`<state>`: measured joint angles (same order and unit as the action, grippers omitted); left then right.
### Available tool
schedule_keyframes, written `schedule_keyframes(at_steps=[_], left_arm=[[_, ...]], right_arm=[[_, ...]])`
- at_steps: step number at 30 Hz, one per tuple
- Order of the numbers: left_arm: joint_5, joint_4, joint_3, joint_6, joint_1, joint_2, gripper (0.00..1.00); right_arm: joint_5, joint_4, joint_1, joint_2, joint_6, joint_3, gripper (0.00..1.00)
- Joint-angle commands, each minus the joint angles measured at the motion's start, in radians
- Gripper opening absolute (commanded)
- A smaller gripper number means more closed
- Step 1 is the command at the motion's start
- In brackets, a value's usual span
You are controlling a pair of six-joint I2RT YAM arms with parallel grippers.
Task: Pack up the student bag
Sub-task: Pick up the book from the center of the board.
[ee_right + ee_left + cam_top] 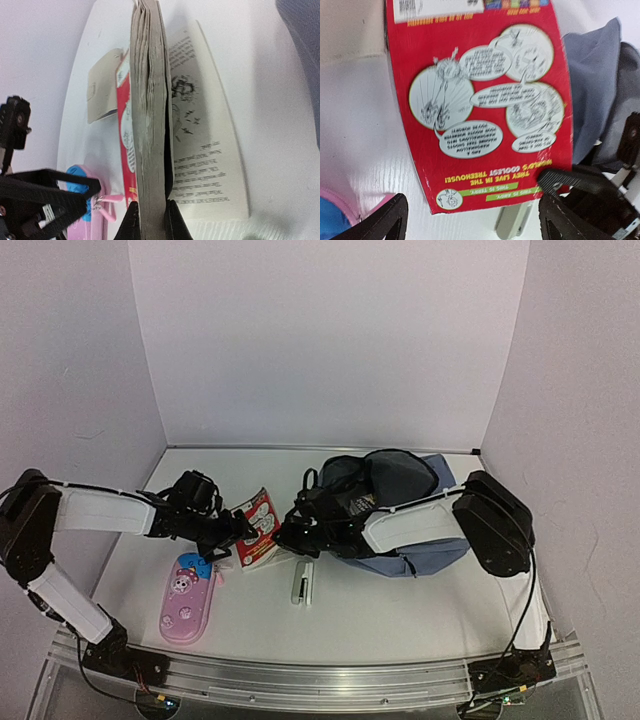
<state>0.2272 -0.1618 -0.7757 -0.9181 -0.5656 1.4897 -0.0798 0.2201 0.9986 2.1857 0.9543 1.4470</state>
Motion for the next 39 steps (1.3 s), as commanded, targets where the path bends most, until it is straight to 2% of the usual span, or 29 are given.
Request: schedule_keyframes(at_steps=[1, 4, 7, 16, 21, 26, 34, 39], left_arm=[[-0.082, -0.139, -0.016, 0.064, 0.014, -0.188, 0.95], [-0.092, -0.207, -0.031, 0.105, 0.021, -0.297, 1.00], [-0.074, -0.261, -0.050, 0.153, 0.031, -0.399, 1.00], [0.083, -0.367, -0.144, 0.259, 0.056, -0.595, 1.00], [0.186, -0.402, -0.205, 0.302, 0.056, -0.609, 1.00], [0.204, -0.459, -0.253, 0.313, 0.059, -0.602, 1.00], [0.318, -0.380, -0.250, 0.271, 0.066, -0.578, 1.00], [0.342, -0.368, -0.258, 0.267, 0.072, -0.552, 1.00]], right_arm=[[-0.066, 0.132, 0.009, -0.174, -0.091, -0.040, 0.00], [-0.105, 0.134, 0.009, -0.234, -0.154, -0.058, 0.00], [-0.146, 0.134, 0.009, -0.297, -0.213, -0.072, 0.00], [-0.331, 0.128, -0.020, -0.471, -0.342, -0.115, 0.00], [-0.520, 0.128, -0.063, -0.517, -0.385, -0.120, 0.00], [-0.649, 0.128, -0.107, -0.583, -0.388, -0.153, 0.00], [-0.797, 0.123, -0.137, -0.662, -0.402, -0.220, 0.00], [-0.837, 0.123, -0.137, -0.697, -0.402, -0.248, 0.00]])
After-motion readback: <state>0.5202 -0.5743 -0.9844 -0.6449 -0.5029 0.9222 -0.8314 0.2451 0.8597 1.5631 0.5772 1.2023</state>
